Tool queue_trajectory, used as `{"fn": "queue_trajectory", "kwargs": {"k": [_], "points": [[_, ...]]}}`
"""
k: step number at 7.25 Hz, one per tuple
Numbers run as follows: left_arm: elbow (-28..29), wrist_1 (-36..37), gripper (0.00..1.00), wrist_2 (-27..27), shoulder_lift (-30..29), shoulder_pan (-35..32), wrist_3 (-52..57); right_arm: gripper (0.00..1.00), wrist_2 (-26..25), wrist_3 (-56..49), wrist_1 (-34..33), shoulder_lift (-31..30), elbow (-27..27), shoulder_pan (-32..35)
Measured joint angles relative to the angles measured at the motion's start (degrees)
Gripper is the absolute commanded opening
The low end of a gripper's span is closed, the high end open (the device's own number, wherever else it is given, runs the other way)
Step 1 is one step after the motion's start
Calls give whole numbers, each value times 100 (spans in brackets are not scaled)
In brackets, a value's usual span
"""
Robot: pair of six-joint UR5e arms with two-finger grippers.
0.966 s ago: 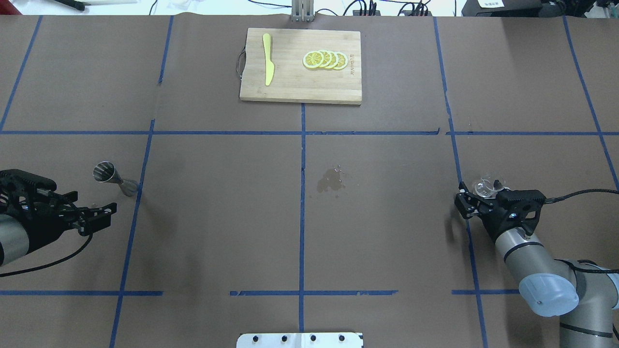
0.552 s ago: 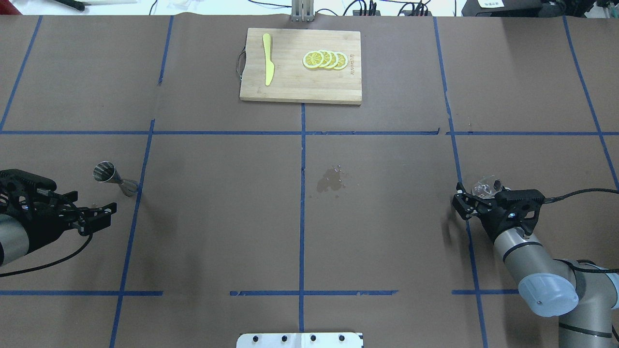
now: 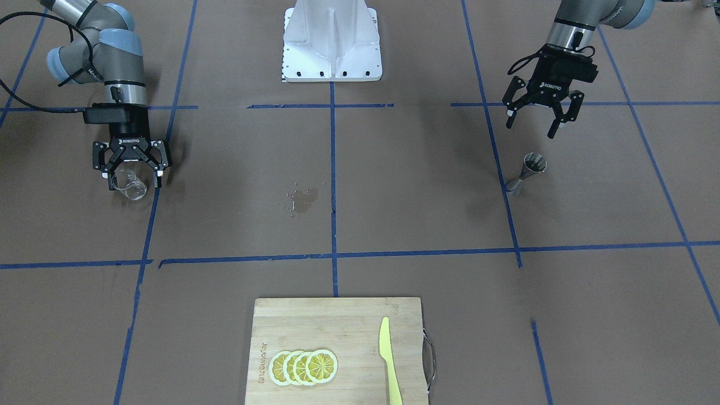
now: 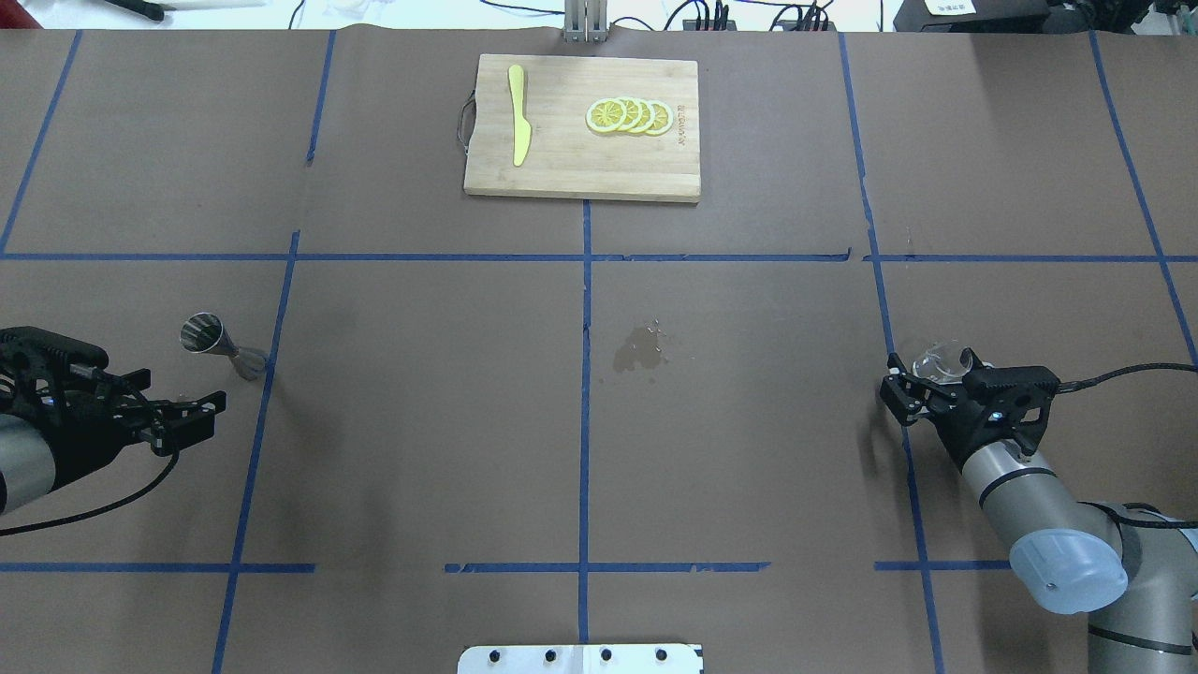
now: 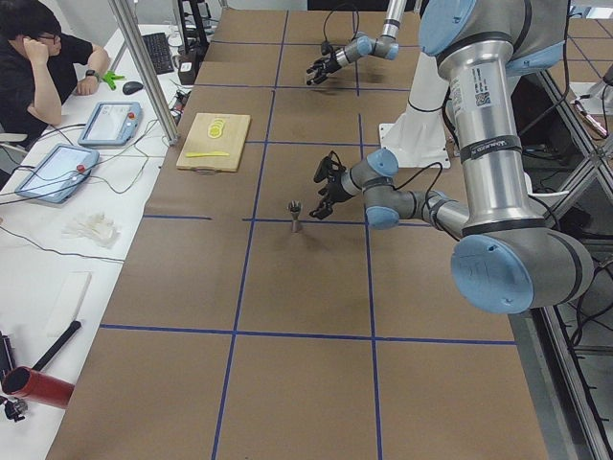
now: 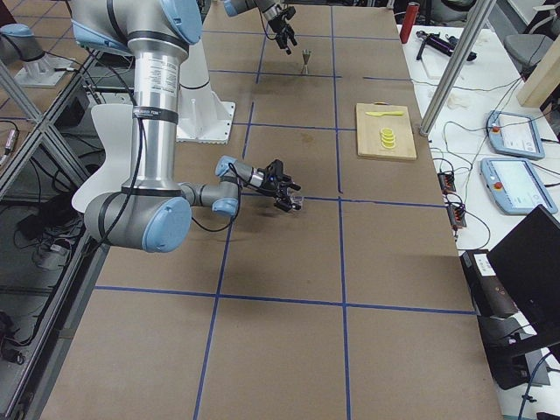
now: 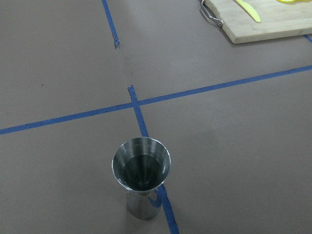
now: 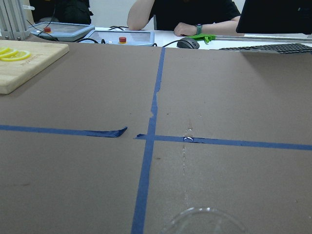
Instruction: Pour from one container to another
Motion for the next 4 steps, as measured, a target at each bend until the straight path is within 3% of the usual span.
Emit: {"fn": "queue_trajectory", "kwargs": {"k": [3,4], "points": [[-106,140,100,-298,-2,-6,0,100,34,52,1,-398,363,-140],[-337,511,100,-564,-8,-11,0,100,84,74,5,-505,393,-235]]}}
